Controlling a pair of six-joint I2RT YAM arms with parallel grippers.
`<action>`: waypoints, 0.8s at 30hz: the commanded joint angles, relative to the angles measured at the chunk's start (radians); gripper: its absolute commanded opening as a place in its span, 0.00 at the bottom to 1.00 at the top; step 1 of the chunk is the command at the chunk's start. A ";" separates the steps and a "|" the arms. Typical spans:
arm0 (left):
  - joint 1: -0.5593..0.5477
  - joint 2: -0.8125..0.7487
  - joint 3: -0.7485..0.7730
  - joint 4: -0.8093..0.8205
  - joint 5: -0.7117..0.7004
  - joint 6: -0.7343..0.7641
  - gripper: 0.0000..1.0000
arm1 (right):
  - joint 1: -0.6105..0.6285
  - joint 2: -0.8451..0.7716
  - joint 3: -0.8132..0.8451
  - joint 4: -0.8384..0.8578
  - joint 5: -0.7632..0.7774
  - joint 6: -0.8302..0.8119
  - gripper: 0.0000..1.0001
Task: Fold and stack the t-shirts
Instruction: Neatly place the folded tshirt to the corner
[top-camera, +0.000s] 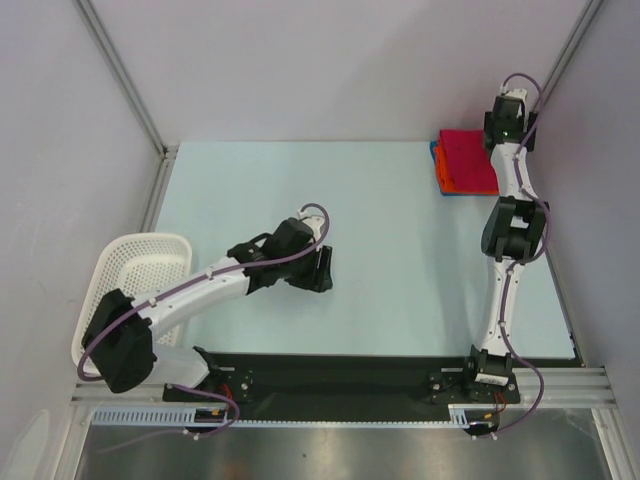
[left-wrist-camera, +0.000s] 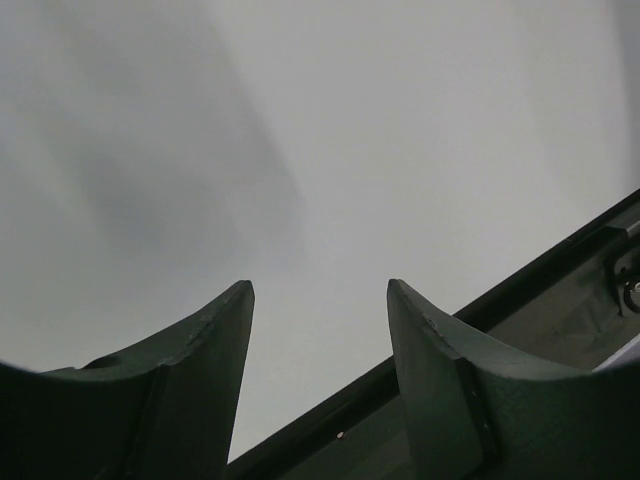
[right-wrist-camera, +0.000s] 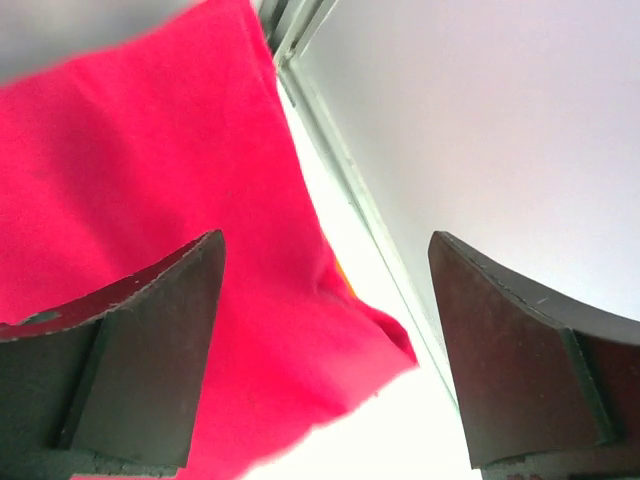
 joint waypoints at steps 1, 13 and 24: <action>0.008 -0.071 0.059 0.007 -0.018 0.008 0.62 | 0.046 -0.216 -0.036 0.025 0.080 0.033 0.87; 0.011 -0.179 0.046 -0.012 0.014 0.038 0.62 | -0.007 -0.228 -0.061 -0.073 -0.638 0.432 0.06; 0.034 -0.228 -0.080 0.059 0.049 0.020 0.62 | -0.052 -0.240 -0.372 0.060 -0.805 0.572 0.00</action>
